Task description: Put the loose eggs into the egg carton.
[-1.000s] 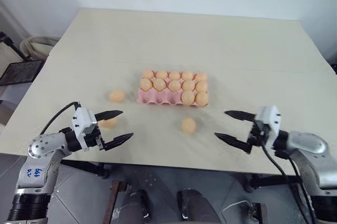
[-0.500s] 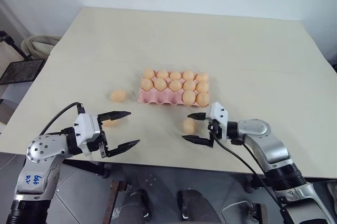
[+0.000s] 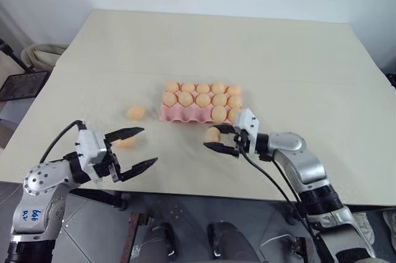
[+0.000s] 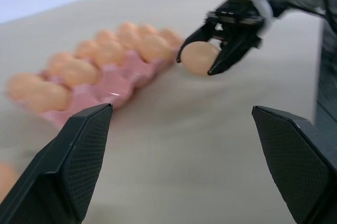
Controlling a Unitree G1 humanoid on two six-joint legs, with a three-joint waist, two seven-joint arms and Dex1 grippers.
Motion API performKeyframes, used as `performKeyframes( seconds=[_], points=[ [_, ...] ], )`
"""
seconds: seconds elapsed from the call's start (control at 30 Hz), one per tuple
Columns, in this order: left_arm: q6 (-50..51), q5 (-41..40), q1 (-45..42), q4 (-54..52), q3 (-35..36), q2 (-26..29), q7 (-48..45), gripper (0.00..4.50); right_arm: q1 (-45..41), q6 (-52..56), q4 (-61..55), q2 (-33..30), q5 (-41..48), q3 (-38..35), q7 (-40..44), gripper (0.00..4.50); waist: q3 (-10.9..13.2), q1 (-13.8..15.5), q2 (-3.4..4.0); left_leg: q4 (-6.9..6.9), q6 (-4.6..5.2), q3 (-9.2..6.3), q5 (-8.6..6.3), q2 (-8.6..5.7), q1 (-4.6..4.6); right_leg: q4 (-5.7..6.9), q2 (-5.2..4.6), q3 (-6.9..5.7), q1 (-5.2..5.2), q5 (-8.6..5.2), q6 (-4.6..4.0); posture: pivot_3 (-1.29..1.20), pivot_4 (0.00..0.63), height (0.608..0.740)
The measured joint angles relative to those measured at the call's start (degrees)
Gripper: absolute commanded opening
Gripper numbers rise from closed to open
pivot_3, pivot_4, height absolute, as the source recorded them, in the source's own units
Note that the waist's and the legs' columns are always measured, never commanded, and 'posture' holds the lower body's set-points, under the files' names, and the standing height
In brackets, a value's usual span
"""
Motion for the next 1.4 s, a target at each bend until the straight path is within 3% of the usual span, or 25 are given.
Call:
performKeyframes(
  seconds=[0.13,0.3,0.5,0.67,0.8,0.93,1.1,1.33,1.4],
  points=[
    [0.1,1.2,1.8,0.0,1.6,-1.4,4.9,4.5,-7.5,0.8,4.2,4.8,-1.9,0.2,-5.3,2.38,0.0,-0.1,0.0,0.01,-0.04,0.01,0.03,-0.02,-0.01,0.02,-0.02,0.0,-0.01,0.0,0.0,0.0,0.15,0.74],
    [0.1,2.2,4.6,-0.7,3.0,-2.3,8.1,4.5,-12.5,-2.6,14.8,6.3,-5.2,0.2,-7.5,2.38,0.0,0.1,-0.02,-0.02,-0.08,0.03,0.05,-0.06,-0.04,-0.06,-0.07,-0.04,-0.01,0.0,-0.01,0.0,0.15,0.74],
    [0.1,2.2,6.0,-3.0,3.0,-2.6,9.2,4.5,-12.9,-3.7,19.2,6.0,-6.2,0.1,-5.7,4.34,0.0,0.0,-0.02,-0.05,-0.1,0.08,0.04,-0.03,-0.06,-0.09,-0.04,-0.03,-0.02,0.0,-0.01,0.0,0.15,0.74],
    [0.1,2.2,6.1,-3.2,3.1,-2.6,9.8,4.5,-11.6,-3.6,14.8,4.6,-4.7,-0.1,-2.7,4.43,0.0,-0.4,-0.01,-0.12,-0.11,0.08,0.04,0.0,-0.05,-0.08,-0.01,-0.03,-0.05,-0.01,-0.01,0.0,0.15,0.74],
    [0.1,2.2,5.9,-3.3,2.9,-2.6,10.1,4.5,-5.2,-4.8,5.8,-0.2,0.5,-3.7,3.6,4.43,0.0,0.2,-0.02,-0.19,-0.09,0.07,-0.02,-0.02,-0.08,-0.26,-0.04,-0.07,-0.01,-0.01,-0.01,0.0,0.15,0.74],
    [0.3,2.2,6.3,-3.1,3.7,-2.6,10.8,4.5,9.0,-5.6,-4.0,-9.4,8.1,-11.1,11.4,4.43,0.0,1.3,-0.02,-0.2,-0.04,0.03,-0.17,-0.07,-0.12,-0.54,-0.11,-0.12,0.1,-0.01,-0.01,0.0,0.15,0.74],
    [-0.3,3.3,8.5,-2.9,7.9,-4.4,15.8,4.5,20.9,-5.9,-10.1,-15.9,13.8,-19.5,15.4,4.43,0.0,0.7,-0.02,-0.19,0.17,0.02,-0.31,0.02,-0.03,-0.59,-0.03,-0.06,0.2,-0.01,-0.01,0.0,0.15,0.74],
    [0.9,2.2,19.5,-4.2,13.4,-6.4,17.1,4.5,26.3,-7.5,-12.7,-18.0,15.7,-23.7,16.1,4.43,0.0,-0.2,-0.05,-0.12,0.15,-0.06,-0.31,0.07,0.07,-0.58,0.0,-0.09,0.29,-0.05,-0.08,0.0,0.15,0.74],
    [1.3,2.2,21.2,-4.2,13.7,-6.4,16.7,4.5,26.7,-9.7,-12.5,-18.0,15.1,-23.7,16.8,4.43,0.0,-0.2,-0.05,-0.11,0.15,-0.1,-0.31,0.04,0.08,-0.66,-0.05,-0.1,0.38,-0.52,-0.98,0.0,0.15,0.74]
  ],
)
